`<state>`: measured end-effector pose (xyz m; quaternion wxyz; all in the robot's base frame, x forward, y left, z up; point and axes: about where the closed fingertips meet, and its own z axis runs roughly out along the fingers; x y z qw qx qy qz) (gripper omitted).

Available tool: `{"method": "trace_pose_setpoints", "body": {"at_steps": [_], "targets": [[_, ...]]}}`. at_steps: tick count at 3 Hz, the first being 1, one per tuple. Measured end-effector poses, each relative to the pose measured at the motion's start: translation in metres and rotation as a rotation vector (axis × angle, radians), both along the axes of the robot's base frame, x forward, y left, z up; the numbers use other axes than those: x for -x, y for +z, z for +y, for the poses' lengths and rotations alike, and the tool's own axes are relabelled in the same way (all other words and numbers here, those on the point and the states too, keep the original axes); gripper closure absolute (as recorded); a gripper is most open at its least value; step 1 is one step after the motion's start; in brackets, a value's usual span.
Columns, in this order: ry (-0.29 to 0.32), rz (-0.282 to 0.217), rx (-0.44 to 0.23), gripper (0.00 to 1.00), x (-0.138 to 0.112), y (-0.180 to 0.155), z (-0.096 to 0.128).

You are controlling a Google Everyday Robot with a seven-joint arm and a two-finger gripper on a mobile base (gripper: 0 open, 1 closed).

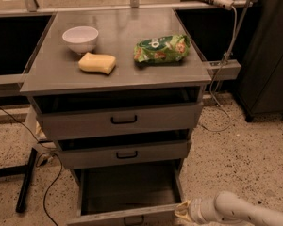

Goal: Close bottom drawer

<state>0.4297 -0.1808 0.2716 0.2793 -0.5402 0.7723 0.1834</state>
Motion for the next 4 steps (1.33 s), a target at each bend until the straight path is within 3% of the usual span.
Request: {"method": "trace_pose_setpoints", "body": {"at_steps": [2, 4], "targets": [[0.083, 0.136, 0.033, 1.00, 0.032, -0.061, 0.010], [0.125, 0.153, 0.036, 1.00, 0.024, -0.101, 0.033]]}}
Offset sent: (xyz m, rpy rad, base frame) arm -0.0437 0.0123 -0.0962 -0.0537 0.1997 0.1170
